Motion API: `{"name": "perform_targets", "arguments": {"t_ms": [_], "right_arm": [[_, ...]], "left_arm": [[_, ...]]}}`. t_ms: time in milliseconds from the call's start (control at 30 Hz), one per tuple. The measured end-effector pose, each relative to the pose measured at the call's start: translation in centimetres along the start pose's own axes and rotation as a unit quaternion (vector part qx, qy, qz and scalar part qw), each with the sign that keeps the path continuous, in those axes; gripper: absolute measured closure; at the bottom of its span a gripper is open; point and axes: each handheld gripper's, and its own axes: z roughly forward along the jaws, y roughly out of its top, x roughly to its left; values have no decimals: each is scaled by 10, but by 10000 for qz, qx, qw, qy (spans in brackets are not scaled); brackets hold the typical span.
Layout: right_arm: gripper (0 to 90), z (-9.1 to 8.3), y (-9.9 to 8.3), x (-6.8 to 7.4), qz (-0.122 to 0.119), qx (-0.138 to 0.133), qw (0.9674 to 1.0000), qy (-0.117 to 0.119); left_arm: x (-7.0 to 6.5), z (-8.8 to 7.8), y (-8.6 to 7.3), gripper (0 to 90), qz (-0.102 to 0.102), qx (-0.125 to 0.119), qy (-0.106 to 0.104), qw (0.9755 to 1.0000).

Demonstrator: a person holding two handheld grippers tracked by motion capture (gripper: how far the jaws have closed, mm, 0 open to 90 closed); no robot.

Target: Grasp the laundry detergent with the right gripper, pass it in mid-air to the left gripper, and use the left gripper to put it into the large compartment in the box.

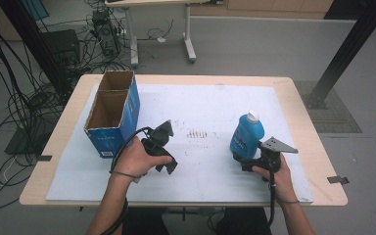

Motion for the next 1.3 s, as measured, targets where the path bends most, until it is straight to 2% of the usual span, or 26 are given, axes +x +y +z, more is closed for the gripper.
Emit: {"name": "perform_targets", "arguments": {"t_ms": [1300], "right_arm": [[22,0,2,1,37,-65,10000,7]], "left_arm": [[-2,0,1,123,52,18,21,10000]]}}
